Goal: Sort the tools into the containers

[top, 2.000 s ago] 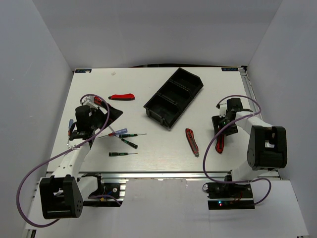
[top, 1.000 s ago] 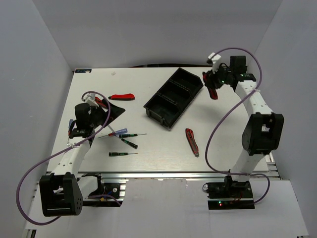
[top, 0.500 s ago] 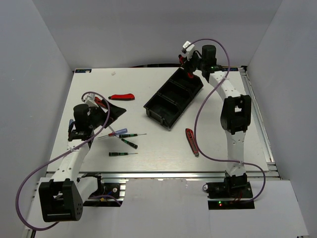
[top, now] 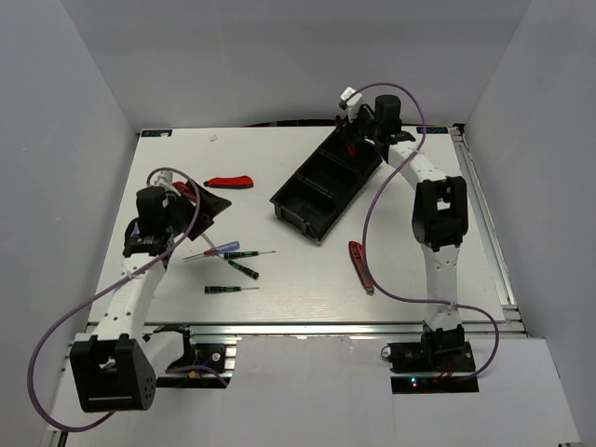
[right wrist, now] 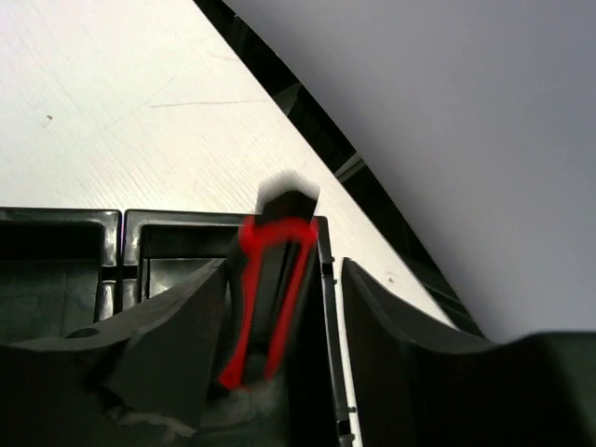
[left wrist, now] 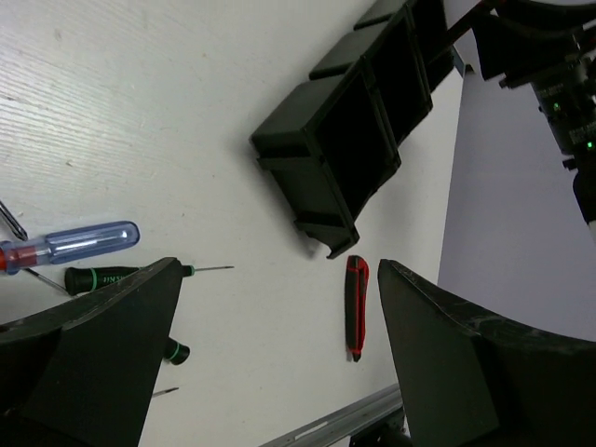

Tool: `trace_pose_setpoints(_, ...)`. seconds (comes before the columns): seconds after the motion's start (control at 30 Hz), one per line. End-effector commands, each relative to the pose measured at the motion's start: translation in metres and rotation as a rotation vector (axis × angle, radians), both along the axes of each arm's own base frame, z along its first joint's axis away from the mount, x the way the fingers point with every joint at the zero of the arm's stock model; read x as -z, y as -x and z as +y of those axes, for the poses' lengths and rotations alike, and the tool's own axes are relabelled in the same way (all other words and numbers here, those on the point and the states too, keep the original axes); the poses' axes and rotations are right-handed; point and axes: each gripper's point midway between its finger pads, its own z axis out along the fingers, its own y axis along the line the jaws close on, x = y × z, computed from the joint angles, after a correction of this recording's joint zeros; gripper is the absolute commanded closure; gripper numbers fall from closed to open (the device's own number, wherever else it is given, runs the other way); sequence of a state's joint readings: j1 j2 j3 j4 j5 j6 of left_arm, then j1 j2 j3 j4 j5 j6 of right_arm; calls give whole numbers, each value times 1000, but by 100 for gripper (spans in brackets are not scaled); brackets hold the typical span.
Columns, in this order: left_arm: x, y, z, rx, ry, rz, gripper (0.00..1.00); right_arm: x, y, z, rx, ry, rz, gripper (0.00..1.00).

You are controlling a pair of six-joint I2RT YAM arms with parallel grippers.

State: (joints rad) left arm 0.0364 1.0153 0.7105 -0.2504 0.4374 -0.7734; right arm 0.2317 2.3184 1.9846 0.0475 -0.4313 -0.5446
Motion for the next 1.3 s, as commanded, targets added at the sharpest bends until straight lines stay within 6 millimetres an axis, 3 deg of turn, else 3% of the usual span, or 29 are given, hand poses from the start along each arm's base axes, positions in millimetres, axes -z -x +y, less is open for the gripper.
trace_pose_setpoints(0.0,-10,-12,11,-85,-9,36,3,-22,-4,5,-8,-6,-72,40)
trace_pose_setpoints(0.13,-9,-28,24,-178,-23,60,4,-25,5,1,-22,7,-55,25)
trace_pose_setpoints(0.23,-12,-44,38,-253,-63,78,6,-33,20,-3,-61,2,-15,22)
trace_pose_setpoints(0.3,9,-54,49,-300,-105,174,9,-46,37,-2,-139,9,0,21)
trace_pose_setpoints(0.33,1,-65,53,-319,-114,176,14,-43,51,-2,-168,19,55,21)
trace_pose_setpoints(0.4,28,-75,59,-335,-155,286,26,-56,73,1,-228,19,71,21)
trace_pose_setpoints(0.43,22,-87,66,-360,-178,287,38,-48,88,2,-269,11,116,21)
trace_pose_setpoints(0.47,46,-94,69,-366,-206,369,41,-53,107,1,-296,17,142,21)
trace_pose_setpoints(0.5,57,-91,77,-380,-259,434,43,-50,118,1,-313,16,167,21)
trace_pose_setpoints(0.53,48,-106,85,-402,-286,422,43,-63,133,0,-334,6,158,21)
trace_pose_setpoints(0.57,51,-112,88,-407,-313,440,41,-45,149,-3,-341,8,221,21)
trace_pose_setpoints(0.6,73,-112,95,-390,-360,516,38,-42,158,-4,-345,6,234,21)
trace_pose_setpoints(0.63,77,-117,100,-393,-379,530,34,-41,166,-7,-342,3,245,21)
trace_pose_setpoints(0.67,67,-131,105,-401,-387,508,26,-39,179,-12,-338,-3,255,21)
trace_pose_setpoints(0.7,85,-132,112,-401,-399,573,24,-38,185,-14,-328,-12,271,21)
trace_pose_setpoints(0.73,87,-136,114,-400,-397,584,23,-46,192,-17,-324,-22,260,21)
trace_pose_setpoints(0.8,83,-153,123,-413,-386,575,22,-33,204,-26,-310,-34,305,21)
trace_pose_setpoints(0.83,98,-157,125,-409,-387,605,22,-37,209,-28,-310,-38,301,21)
trace_pose_setpoints(0.9,95,-172,132,-428,-386,592,22,-27,217,-37,-293,-42,331,21)
trace_pose_setpoints(0.93,108,-174,135,-432,-388,620,22,-29,219,-39,-290,-41,324,21)
trace_pose_setpoints(1.0,107,-184,141,-452,-393,620,23,-24,222,-48,-269,-45,341,21)
trace_pose_setpoints(1.27,139,-197,147,-455,-405,673,28,-23,221,-72,-205,-75,364,21)
